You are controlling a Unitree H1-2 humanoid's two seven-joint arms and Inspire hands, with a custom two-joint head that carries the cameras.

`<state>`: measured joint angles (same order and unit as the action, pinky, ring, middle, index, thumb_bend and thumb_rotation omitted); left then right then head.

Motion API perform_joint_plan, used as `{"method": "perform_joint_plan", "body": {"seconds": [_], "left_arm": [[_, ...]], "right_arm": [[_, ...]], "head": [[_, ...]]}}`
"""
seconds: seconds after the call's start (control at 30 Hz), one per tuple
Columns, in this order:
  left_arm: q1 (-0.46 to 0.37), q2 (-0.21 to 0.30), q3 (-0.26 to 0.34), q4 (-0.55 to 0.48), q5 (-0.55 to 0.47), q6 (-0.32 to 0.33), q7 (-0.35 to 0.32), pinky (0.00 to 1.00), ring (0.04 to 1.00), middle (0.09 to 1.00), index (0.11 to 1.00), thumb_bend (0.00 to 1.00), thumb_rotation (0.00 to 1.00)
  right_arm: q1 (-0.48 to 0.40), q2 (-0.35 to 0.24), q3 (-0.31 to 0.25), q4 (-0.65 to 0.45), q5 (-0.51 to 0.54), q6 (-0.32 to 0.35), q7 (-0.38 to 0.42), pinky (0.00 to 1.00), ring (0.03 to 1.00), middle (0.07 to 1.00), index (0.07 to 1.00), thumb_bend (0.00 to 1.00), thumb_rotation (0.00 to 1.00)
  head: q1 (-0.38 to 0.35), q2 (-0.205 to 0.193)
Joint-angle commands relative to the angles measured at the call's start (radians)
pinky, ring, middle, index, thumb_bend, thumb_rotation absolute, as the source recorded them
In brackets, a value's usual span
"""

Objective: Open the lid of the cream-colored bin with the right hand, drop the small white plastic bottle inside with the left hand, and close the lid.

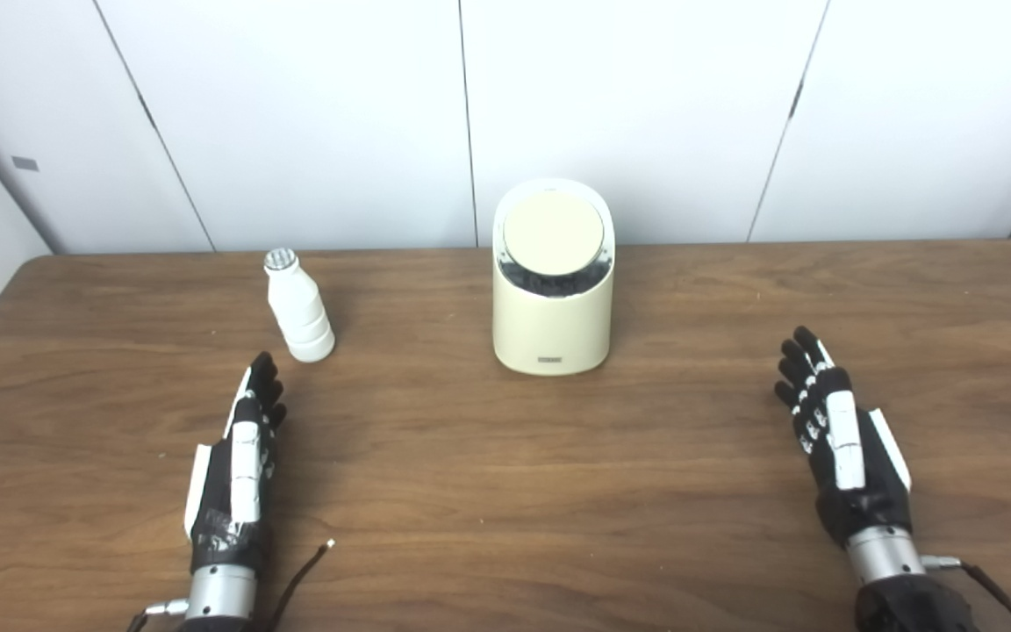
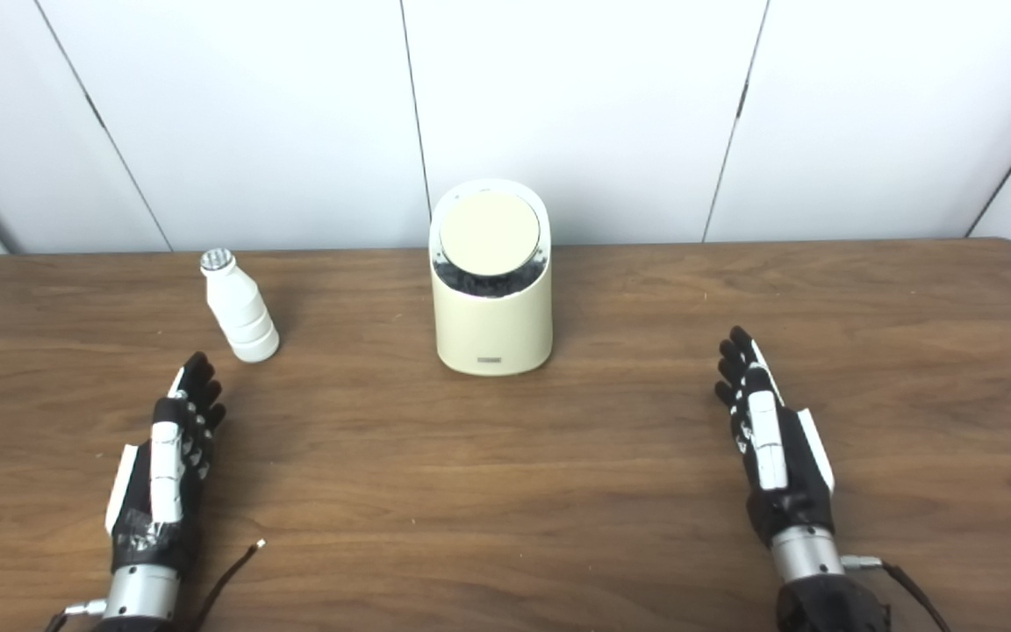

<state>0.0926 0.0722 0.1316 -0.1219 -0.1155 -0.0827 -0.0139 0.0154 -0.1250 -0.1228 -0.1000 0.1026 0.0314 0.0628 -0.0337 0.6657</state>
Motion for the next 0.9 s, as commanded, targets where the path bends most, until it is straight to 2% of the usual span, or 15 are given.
{"method": "perform_joint_plan", "body": {"seconds": [0.0,0.47,0.6,0.7,0.87], "left_arm": [[0.003,-0.001,-0.01,0.008,0.0,-0.01,-0.007,1.0,1.0,1.0,1.0,0.57,0.99],[0.0,-0.001,-0.012,0.016,0.007,-0.021,-0.005,1.0,1.0,1.0,1.0,0.56,1.0],[0.0,-0.003,-0.012,0.015,0.005,-0.014,-0.003,1.0,1.0,1.0,1.0,0.56,1.0],[0.001,-0.006,-0.011,0.016,0.002,-0.018,-0.002,1.0,1.0,1.0,1.0,0.56,1.0],[0.007,-0.014,-0.012,0.01,0.006,-0.02,0.004,1.0,1.0,1.0,1.0,0.56,1.0]], "right_arm": [[-0.019,-0.005,0.001,-0.011,0.002,-0.001,-0.002,1.0,0.973,0.961,0.956,0.61,1.0],[-0.029,-0.008,0.002,-0.023,-0.011,0.015,-0.008,1.0,0.971,0.961,0.956,0.62,1.0],[-0.05,-0.017,0.02,-0.051,-0.083,0.052,-0.029,1.0,0.952,0.953,0.956,0.64,1.0],[-0.089,-0.023,0.033,-0.087,-0.11,0.105,-0.028,1.0,0.948,0.949,0.953,0.67,0.97],[-0.176,-0.039,0.063,-0.125,-0.145,0.16,-0.011,0.99,0.952,0.957,0.953,0.65,0.88]], "head": [[0.0,0.0],[-0.014,0.0],[-0.016,-0.004],[-0.02,-0.008],[-0.024,-0.014]]}}
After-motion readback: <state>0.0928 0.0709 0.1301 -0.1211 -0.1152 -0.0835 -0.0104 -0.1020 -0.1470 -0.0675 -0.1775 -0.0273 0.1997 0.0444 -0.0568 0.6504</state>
